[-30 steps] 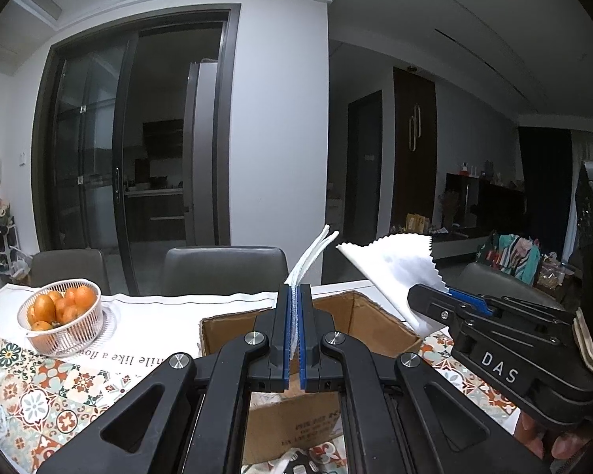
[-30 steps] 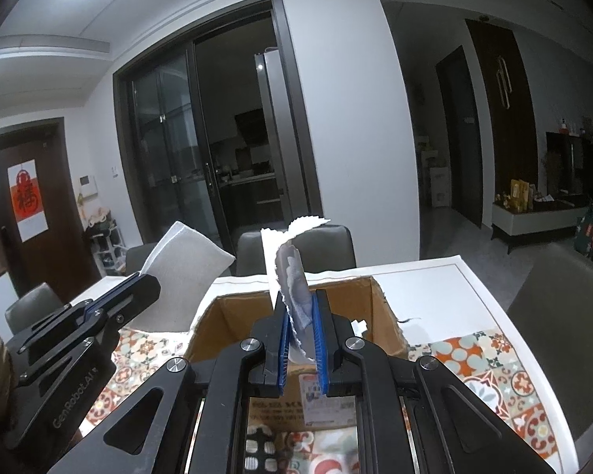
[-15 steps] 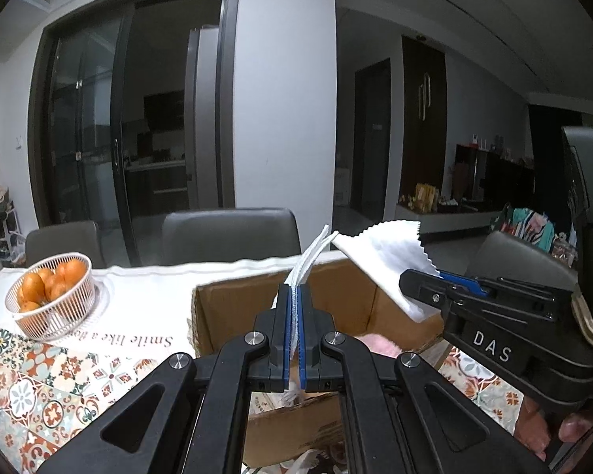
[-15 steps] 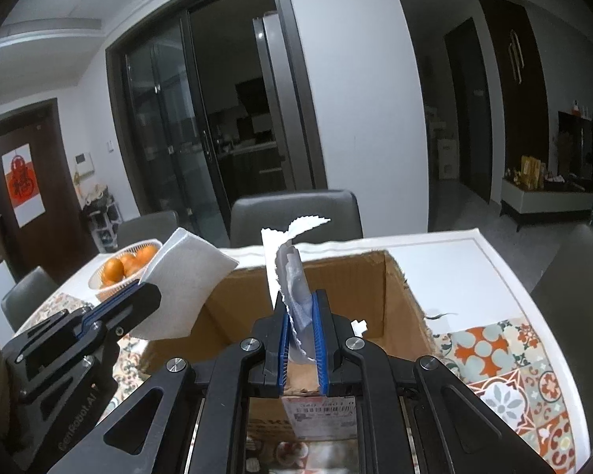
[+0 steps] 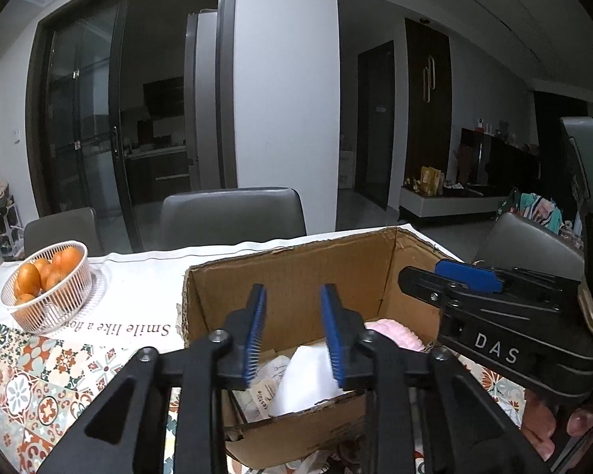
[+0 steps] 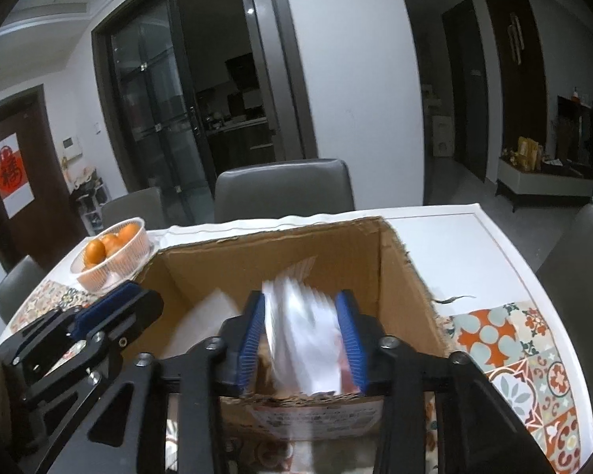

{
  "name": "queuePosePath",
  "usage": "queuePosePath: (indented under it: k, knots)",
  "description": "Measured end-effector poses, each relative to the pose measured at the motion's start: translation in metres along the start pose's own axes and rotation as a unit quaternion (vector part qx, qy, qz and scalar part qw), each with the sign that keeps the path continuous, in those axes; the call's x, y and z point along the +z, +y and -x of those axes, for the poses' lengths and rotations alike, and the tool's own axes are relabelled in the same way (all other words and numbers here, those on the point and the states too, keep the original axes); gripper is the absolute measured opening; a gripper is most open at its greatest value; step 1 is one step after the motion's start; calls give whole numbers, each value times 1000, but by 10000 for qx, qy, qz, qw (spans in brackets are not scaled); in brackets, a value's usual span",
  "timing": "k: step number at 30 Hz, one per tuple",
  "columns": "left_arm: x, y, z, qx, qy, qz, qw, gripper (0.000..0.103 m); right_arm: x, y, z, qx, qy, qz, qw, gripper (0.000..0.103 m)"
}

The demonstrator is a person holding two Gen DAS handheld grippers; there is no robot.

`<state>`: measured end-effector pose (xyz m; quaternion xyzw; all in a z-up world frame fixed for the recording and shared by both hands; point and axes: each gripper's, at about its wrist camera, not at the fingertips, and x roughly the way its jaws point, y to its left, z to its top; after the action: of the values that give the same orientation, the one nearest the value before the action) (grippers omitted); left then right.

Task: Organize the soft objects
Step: 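Open both tools to drop the white cloths into the box, then move both tools back to the remaining items on the table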

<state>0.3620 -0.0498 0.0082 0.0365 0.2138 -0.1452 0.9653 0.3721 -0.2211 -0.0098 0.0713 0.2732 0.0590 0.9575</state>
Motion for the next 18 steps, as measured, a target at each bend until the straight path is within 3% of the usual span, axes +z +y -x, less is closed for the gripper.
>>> queuePosePath:
  k: [18]
  knots:
    - [9,-13,69,252,-222,-67,9994,33,1,4,72,-124,-385,33,9992,40]
